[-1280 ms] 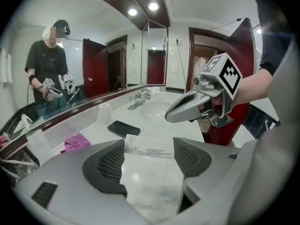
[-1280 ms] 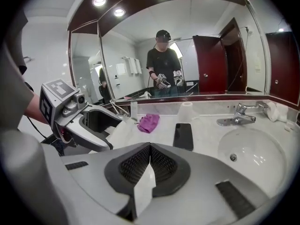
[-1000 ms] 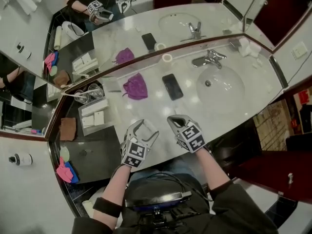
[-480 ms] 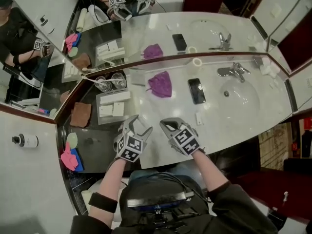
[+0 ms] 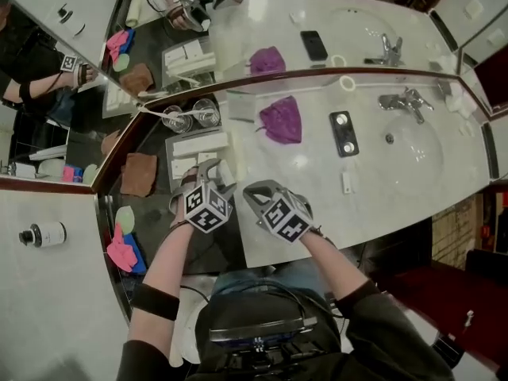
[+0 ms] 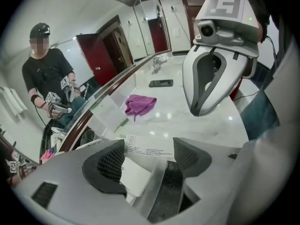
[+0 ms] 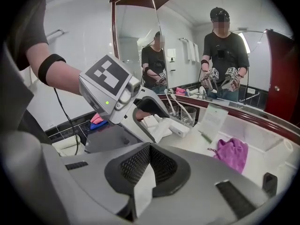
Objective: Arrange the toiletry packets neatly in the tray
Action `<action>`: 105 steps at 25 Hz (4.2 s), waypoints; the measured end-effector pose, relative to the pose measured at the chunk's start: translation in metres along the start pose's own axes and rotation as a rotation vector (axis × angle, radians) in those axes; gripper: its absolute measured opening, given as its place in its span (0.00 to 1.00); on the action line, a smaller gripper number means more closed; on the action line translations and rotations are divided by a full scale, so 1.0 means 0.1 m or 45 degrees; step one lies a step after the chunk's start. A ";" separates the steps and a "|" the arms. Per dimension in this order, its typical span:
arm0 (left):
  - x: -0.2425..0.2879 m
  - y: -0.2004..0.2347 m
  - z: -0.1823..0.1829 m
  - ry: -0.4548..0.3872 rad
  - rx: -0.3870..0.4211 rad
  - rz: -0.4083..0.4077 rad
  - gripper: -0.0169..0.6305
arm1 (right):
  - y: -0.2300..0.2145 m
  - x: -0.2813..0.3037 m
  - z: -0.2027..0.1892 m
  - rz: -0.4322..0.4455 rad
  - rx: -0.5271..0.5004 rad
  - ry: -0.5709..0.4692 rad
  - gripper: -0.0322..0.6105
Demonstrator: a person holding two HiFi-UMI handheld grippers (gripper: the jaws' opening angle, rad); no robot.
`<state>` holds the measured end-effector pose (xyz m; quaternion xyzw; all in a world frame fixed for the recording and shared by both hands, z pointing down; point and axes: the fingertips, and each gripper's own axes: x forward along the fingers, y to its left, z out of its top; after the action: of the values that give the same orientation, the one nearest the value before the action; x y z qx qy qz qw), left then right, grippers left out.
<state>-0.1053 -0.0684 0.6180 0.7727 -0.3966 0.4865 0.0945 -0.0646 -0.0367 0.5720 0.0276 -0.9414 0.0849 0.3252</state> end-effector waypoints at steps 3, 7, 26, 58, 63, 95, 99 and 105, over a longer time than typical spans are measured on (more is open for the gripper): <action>0.14 0.05 -0.14 0.045 0.074 -0.044 0.53 | 0.03 0.21 0.02 0.020 -0.005 0.010 0.08; 0.30 0.07 -0.28 0.077 0.132 -0.106 0.53 | 0.02 0.39 0.01 0.026 0.017 0.013 0.08; 0.62 0.13 -0.44 0.101 0.078 -0.262 0.54 | -0.21 0.47 -0.17 -0.054 0.158 0.025 0.08; -0.84 0.02 0.61 -0.357 -0.450 0.131 0.03 | -0.19 -0.33 0.10 -0.062 0.103 -0.057 0.08; -1.14 -0.06 0.62 -0.513 -0.698 0.178 0.03 | -0.17 -0.58 0.13 -0.076 0.092 -0.087 0.08; -0.69 -1.32 1.32 -0.536 -0.649 -0.005 0.03 | -0.71 -1.65 -1.26 -0.281 -0.269 0.221 0.36; -0.42 -1.48 1.59 -0.524 -0.640 -0.040 0.03 | -0.99 -1.85 -1.67 -0.217 -0.435 0.383 0.51; -0.05 -1.61 1.90 -0.497 -0.635 -0.056 0.03 | -1.36 -1.87 -2.30 -0.070 -0.507 0.588 0.71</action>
<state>0.1359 -0.0596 0.5562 0.8129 -0.4975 0.2146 0.2138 0.2372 -0.1305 0.6541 -0.0312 -0.8396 -0.1062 0.5317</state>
